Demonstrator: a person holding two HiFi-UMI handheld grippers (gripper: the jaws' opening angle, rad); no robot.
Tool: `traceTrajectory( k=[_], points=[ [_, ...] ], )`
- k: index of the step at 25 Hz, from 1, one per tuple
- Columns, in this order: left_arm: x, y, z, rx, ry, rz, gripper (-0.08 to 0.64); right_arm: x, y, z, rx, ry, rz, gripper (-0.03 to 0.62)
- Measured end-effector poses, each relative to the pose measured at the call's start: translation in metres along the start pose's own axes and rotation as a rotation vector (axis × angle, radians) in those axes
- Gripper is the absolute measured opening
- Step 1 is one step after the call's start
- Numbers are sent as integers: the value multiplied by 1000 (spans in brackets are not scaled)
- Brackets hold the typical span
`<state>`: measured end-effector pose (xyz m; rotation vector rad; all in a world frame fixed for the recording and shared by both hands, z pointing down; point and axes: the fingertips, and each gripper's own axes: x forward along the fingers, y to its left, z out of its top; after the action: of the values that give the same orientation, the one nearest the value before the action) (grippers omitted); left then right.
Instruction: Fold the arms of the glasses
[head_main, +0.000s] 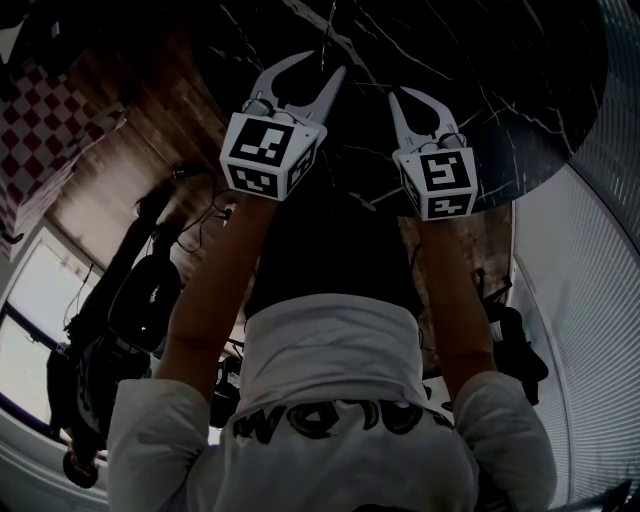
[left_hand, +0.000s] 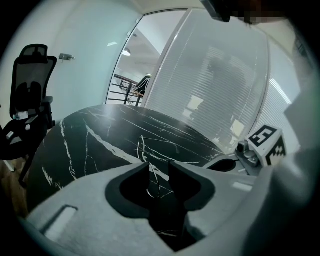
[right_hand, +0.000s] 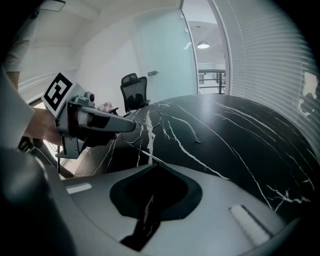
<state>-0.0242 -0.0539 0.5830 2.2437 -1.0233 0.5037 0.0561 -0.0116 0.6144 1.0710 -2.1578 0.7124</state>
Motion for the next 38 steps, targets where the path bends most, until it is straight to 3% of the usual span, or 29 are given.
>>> traceTrajectory(
  k=[12, 38],
  points=[
    [6, -3, 1, 3, -3, -13, 37, 10, -13, 10, -15, -9, 2, 2],
    [8, -52, -20, 7, 53, -108, 34, 22, -2, 32, -62, -53, 47, 2]
  ],
)
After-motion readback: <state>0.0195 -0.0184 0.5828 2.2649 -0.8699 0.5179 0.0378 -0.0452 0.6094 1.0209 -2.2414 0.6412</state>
